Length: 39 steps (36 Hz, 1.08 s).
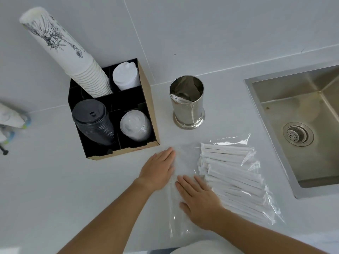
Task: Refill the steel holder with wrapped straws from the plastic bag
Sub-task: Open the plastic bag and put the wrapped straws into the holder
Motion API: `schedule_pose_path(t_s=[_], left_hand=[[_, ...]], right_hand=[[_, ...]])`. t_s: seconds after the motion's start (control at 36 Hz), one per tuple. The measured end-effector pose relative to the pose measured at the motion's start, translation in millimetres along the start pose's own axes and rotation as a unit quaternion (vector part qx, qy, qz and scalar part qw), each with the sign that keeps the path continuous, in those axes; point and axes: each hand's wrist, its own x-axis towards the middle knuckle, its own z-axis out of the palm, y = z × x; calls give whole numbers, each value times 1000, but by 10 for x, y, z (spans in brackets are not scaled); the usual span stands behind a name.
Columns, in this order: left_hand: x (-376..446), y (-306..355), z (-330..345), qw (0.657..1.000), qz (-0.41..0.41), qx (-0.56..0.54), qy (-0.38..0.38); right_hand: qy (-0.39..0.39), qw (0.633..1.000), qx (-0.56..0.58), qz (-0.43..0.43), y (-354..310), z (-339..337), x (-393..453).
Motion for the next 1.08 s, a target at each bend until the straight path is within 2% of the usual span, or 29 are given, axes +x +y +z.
schedule_pose_path(t_s=[0.22,0.42,0.83,1.08], left_hand=[[242,188,-150,998,-54,-14,32],[372,178,-225,988,-85,-113,65],[464,101,-229,987,-78,-116,83],[405,-13,-166,973,-85,-182,115]], right_hand=[[35,999,-12,-5,16,88,-50],[40,999,-21,-5,19,104,-53],[39,999,-26,-2,18,122,-61],[36,999,-21,-4,17,120,-66]])
